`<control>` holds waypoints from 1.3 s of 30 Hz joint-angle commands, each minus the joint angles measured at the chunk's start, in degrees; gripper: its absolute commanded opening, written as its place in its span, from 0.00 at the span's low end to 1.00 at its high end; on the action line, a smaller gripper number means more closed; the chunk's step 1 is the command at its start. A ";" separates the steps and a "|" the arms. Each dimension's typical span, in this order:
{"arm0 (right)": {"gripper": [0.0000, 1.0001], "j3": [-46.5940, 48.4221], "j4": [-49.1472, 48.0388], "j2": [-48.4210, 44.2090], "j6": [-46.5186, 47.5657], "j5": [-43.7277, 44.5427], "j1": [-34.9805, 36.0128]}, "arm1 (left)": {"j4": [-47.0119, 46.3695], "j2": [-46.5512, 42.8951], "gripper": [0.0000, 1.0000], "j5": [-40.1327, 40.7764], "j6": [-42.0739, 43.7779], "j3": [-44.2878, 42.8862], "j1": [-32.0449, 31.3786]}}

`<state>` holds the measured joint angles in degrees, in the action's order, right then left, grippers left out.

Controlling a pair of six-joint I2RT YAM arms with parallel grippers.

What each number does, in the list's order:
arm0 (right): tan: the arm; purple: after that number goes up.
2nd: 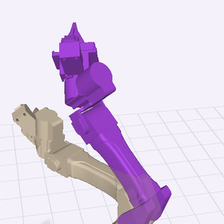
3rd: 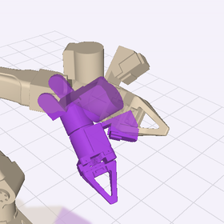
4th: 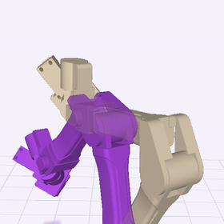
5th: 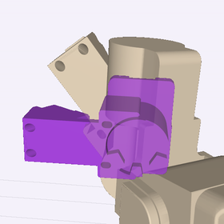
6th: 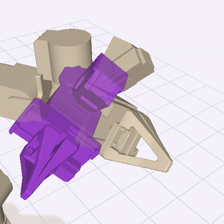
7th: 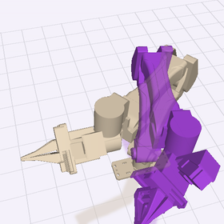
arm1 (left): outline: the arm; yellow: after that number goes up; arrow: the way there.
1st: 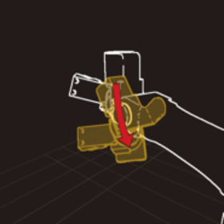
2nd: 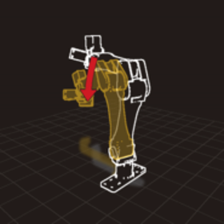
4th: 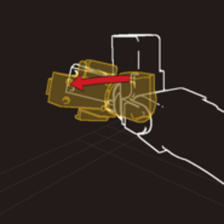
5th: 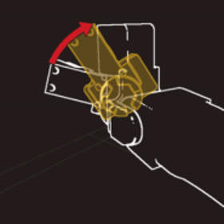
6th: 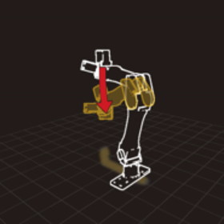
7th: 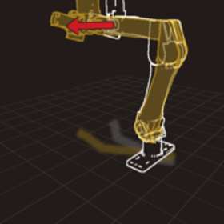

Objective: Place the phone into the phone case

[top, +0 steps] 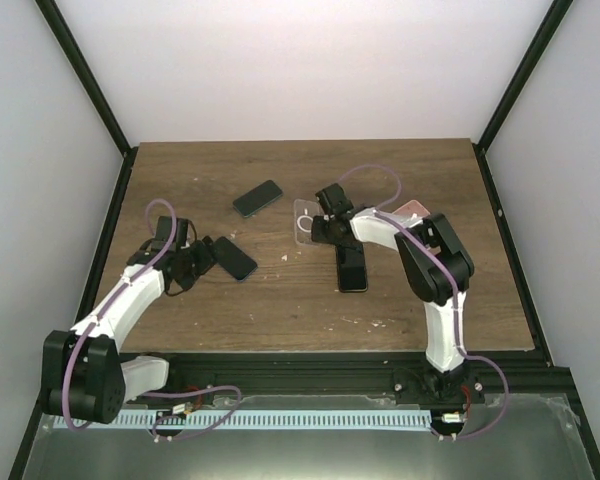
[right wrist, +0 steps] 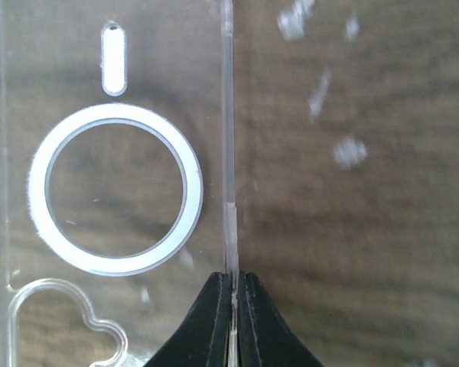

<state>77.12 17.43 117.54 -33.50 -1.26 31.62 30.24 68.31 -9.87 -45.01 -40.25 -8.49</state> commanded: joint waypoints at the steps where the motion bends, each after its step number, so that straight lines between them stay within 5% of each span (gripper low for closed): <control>1: 0.02 -6.97 3.68 -6.40 -0.53 1.25 2.07 | 0.63 0.52 0.89 0.57 -3.33 -1.84 0.32; 8: 0.01 -18.84 4.08 -14.87 -5.44 -0.35 10.35 | 1.38 2.64 0.84 1.09 -6.60 -3.06 0.28; 19: 0.05 -21.78 6.37 -16.65 -14.19 3.02 23.38 | 3.87 10.10 0.87 0.67 -9.55 -7.64 0.14; 25: 0.26 -22.46 4.97 -20.45 -13.87 1.41 24.54 | 2.99 15.34 0.84 -0.23 -10.45 -9.42 0.14; 34: 0.96 -27.28 5.80 -34.92 -12.38 5.27 24.47 | 10.40 23.78 0.84 1.41 -9.40 -19.01 0.15; 39: 1.00 -29.68 6.07 -40.48 -12.16 7.57 24.45 | 12.49 26.49 0.84 3.22 -9.83 -22.46 0.03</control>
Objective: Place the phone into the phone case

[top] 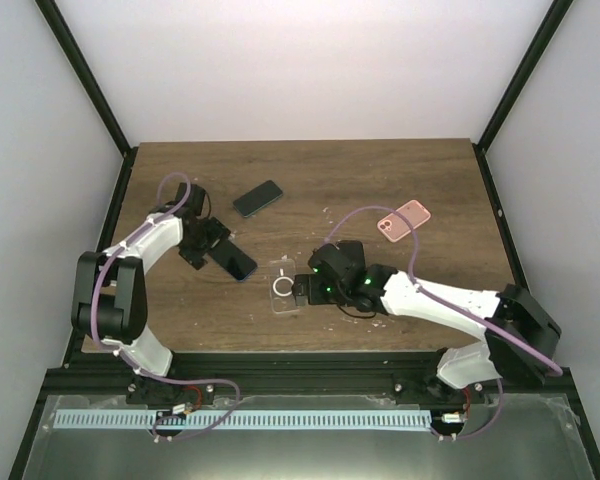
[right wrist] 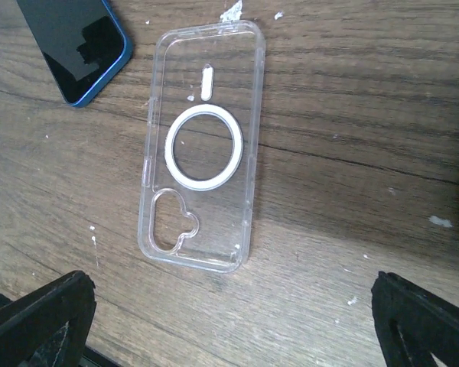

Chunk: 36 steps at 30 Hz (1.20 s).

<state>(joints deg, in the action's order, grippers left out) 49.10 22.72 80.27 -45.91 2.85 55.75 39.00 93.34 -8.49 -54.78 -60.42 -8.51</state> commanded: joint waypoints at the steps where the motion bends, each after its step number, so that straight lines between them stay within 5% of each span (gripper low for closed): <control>1: 1.00 -2.21 0.60 -4.14 0.15 3.75 0.33 | 3.98 1.80 0.85 2.00 -0.37 -2.53 -0.07; 15: 1.00 -2.24 0.86 -8.34 1.32 7.47 0.33 | 7.36 8.83 0.94 0.20 -4.71 -8.39 -4.89; 36: 1.00 -5.84 0.22 -13.74 -0.35 8.66 0.33 | 10.38 16.82 0.91 2.67 -7.53 -12.03 -5.95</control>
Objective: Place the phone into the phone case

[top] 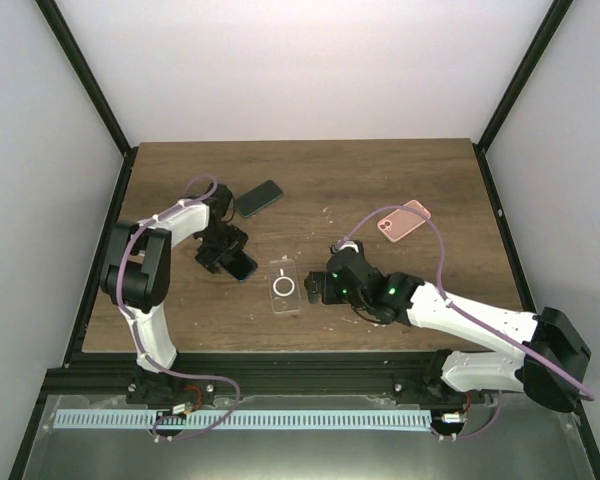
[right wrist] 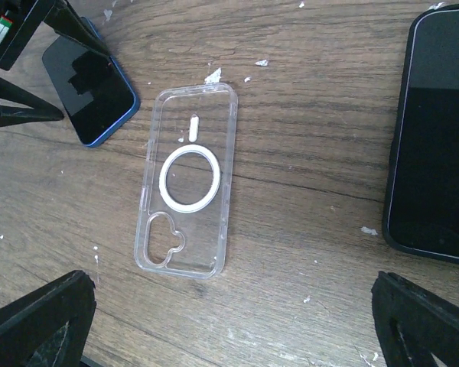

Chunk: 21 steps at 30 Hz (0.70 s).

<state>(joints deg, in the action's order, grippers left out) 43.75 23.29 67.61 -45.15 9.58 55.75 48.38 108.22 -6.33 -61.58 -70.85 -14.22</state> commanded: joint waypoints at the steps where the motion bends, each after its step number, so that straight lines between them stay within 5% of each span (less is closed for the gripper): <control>1: 1.00 -0.58 -0.42 -1.19 -1.15 1.93 0.33 | 1.13 2.25 0.91 0.47 -0.78 -1.77 -0.21; 21: 1.00 -1.01 -1.67 -0.21 -1.12 1.41 0.30 | 3.73 2.08 0.95 1.22 -3.15 -4.00 -1.12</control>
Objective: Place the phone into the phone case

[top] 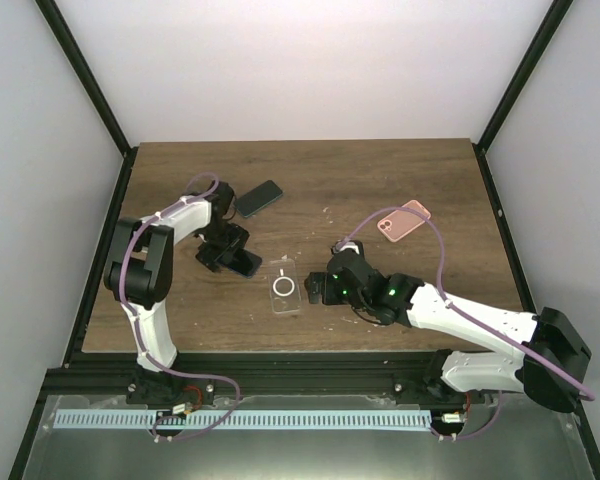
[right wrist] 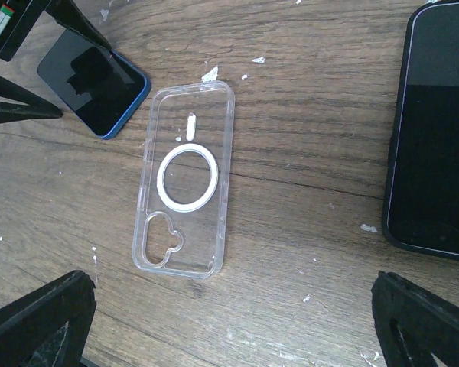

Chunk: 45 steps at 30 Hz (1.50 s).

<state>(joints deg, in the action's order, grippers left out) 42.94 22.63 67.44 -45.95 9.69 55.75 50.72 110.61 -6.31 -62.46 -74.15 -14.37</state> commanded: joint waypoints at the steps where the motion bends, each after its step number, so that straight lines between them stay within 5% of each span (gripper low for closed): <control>1: 1.00 -0.22 -0.99 -0.16 -0.29 1.29 0.30 | 1.40 -0.38 0.96 1.09 -2.54 -0.86 -1.07; 18: 1.00 -1.76 -0.95 -2.77 -0.24 1.80 0.33 | 0.06 -1.87 1.00 0.26 -6.98 -0.77 -2.02; 45: 1.00 -1.87 0.53 -5.60 0.21 3.40 0.32 | 1.82 2.23 0.92 1.92 -9.74 -2.68 -2.81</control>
<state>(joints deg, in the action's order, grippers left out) 40.71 22.28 62.22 -45.93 11.27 55.75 51.42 111.59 -5.15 -71.13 -75.50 -17.23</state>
